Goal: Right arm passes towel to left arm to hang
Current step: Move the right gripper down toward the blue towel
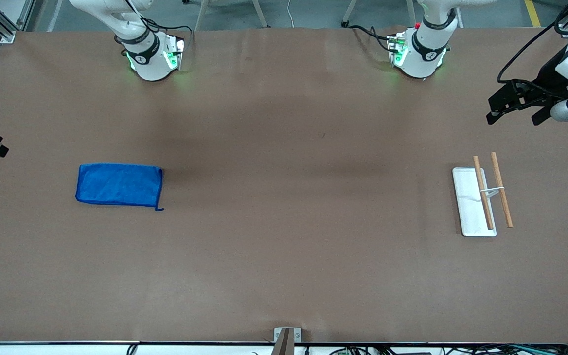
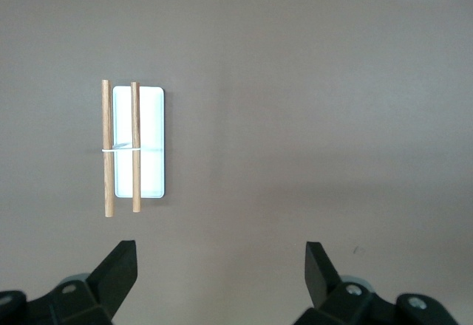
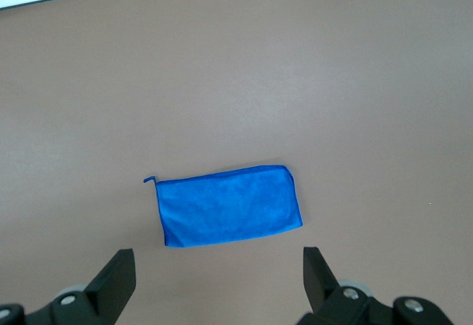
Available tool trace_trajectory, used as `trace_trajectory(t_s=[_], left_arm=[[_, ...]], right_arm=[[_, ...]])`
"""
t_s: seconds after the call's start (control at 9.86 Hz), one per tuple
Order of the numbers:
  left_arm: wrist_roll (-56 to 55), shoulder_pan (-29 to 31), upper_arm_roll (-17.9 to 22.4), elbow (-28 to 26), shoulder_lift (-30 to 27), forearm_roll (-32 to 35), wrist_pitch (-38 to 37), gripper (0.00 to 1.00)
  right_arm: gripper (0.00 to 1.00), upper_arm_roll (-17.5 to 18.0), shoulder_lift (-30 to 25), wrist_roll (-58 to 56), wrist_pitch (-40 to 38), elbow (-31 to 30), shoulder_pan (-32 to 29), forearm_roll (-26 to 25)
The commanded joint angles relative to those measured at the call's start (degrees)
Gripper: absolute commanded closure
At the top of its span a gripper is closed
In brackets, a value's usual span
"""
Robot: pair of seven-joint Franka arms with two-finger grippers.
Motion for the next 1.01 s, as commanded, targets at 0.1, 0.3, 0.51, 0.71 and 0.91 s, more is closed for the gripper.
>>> trace_trajectory(t_s=[0.1, 0.3, 0.51, 0.71, 0.91], left_arm=[[-0.38, -0.42, -0.12, -1.90, 0.41, 0.87, 0.14, 0.00], [-0.38, -0.42, -0.12, -1.63, 0.67, 0.87, 0.14, 0.00], [-0.47, -0.42, -0.12, -1.55, 1.02, 0.87, 0.14, 0.00], [-0.47, -0.42, -0.12, -1.63, 1.11, 0.87, 0.14, 0.00], [-0.47, -0.42, -0.12, -1.54, 1.38, 1.56, 0.23, 0.00]], right_arm=[[0.00, 0.43, -1.05, -0.10, -0.13, -1.18, -0.41, -0.43], [0.00, 0.43, -1.05, -0.10, -0.66, -1.26, -0.23, -0.43], [0.00, 0.43, -0.78, -0.53, -0.22, -4.14, -0.67, -0.43], [0.00, 0.43, 0.26, -0.71, 6.50, -13.35, -0.76, -0.35], [0.00, 0.43, 4.30, -3.60, 16.61, -21.35, -0.76, -0.26]])
